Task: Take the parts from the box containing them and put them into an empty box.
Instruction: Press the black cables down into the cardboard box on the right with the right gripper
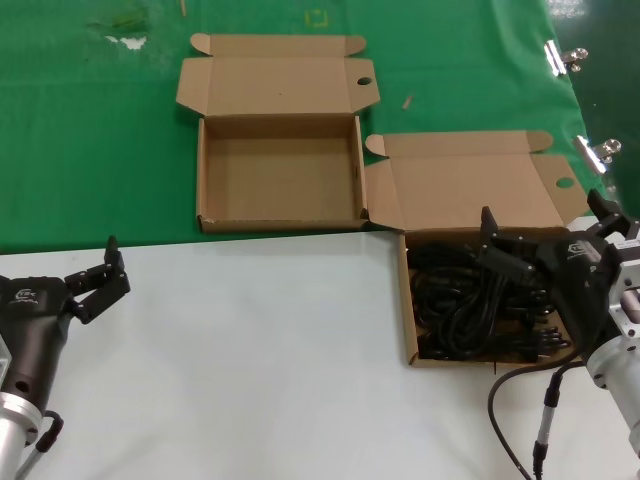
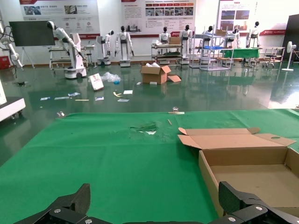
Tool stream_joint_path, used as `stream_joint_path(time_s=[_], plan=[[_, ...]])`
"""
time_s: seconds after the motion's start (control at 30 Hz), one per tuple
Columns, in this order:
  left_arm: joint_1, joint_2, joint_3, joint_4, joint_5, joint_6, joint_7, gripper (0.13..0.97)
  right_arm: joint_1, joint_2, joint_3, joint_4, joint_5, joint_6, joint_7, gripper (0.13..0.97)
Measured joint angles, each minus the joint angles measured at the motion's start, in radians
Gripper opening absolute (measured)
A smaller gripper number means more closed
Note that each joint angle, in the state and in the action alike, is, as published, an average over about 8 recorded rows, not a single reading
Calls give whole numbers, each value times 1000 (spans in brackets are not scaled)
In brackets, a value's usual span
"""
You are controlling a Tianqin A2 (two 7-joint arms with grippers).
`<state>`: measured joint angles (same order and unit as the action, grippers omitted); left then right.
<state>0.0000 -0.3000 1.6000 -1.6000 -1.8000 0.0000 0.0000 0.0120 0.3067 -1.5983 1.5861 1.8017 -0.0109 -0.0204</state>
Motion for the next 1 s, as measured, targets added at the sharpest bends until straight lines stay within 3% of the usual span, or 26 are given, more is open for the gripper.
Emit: stream_joint_path(time_s=[1.0], plan=[[0,0,0,0,0,0,0,966,0,0,0,0,0,0,0,966]])
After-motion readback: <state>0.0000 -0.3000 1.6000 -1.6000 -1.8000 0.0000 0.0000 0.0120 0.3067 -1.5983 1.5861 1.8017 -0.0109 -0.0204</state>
